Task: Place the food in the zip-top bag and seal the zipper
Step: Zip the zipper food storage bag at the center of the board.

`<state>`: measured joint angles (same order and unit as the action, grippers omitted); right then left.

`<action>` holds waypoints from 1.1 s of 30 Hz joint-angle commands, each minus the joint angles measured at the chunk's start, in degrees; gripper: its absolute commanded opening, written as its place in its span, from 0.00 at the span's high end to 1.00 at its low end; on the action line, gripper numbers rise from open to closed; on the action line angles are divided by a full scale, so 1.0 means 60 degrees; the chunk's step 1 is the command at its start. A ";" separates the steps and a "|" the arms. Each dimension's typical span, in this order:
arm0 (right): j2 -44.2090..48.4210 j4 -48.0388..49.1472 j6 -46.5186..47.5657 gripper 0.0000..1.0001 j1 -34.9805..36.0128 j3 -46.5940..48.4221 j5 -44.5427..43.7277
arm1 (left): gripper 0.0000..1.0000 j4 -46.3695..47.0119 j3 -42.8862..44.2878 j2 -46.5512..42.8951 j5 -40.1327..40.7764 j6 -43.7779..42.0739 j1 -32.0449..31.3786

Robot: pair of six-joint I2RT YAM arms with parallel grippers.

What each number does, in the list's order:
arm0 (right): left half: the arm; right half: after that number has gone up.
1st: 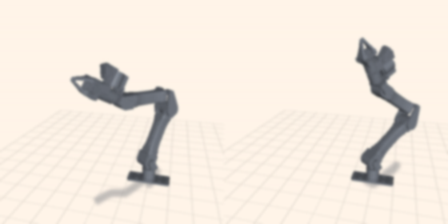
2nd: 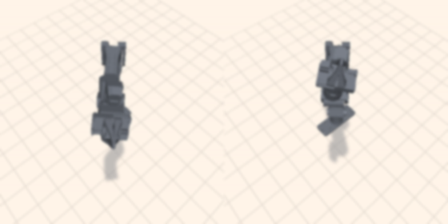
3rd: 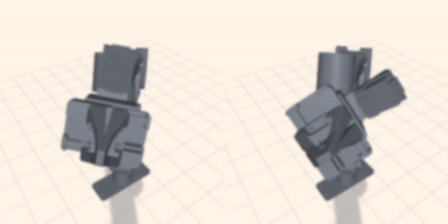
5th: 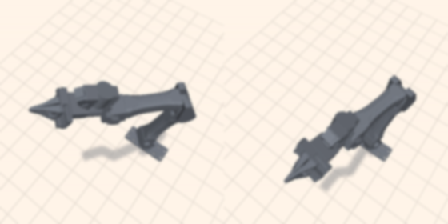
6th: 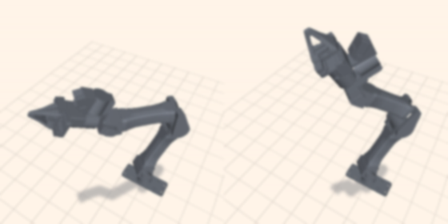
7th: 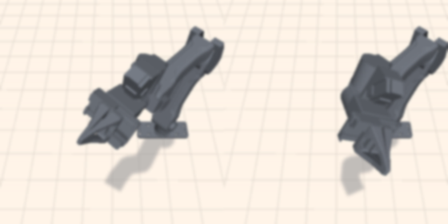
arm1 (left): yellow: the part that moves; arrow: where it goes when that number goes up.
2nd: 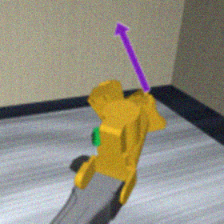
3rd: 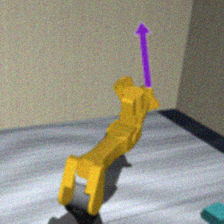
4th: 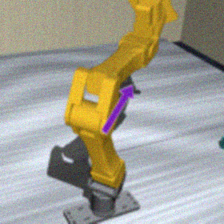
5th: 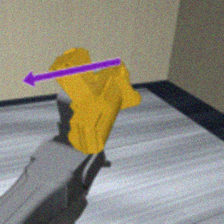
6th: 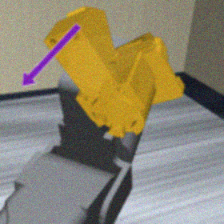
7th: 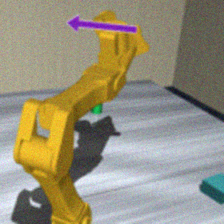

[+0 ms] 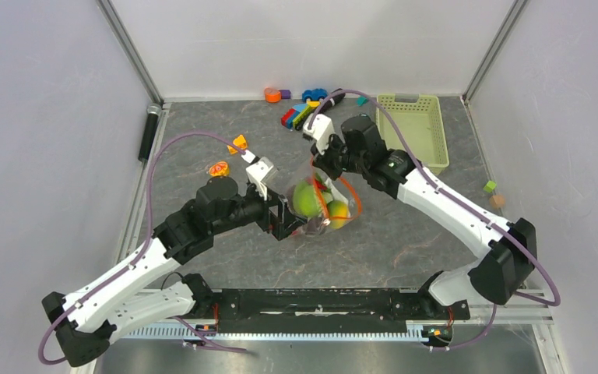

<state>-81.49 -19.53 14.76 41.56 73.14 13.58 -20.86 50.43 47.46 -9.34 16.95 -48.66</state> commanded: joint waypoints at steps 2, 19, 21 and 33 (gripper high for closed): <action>-0.0170 -0.1037 -0.1777 1.00 -0.1176 0.0793 -0.0999 | 0.00 0.0565 -0.0456 0.0333 -0.0936 -0.0455 -0.0516; -0.0623 -0.1393 -0.1742 1.00 -0.2266 0.1154 -0.0172 | 0.04 0.3268 0.0235 0.3620 0.4161 -0.1542 -0.3967; -0.0634 -0.1392 -0.1794 1.00 -0.2303 0.1168 -0.0138 | 0.04 0.3933 0.0226 0.3939 0.4720 -0.1682 -0.4361; -0.0634 -0.1374 -0.1904 1.00 -0.2369 0.1150 0.0266 | 0.12 0.6184 0.1317 0.6944 0.9589 -0.2810 -0.5667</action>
<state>-85.27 -29.23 4.21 27.57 77.17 13.28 9.15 53.39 85.12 35.64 3.44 -82.76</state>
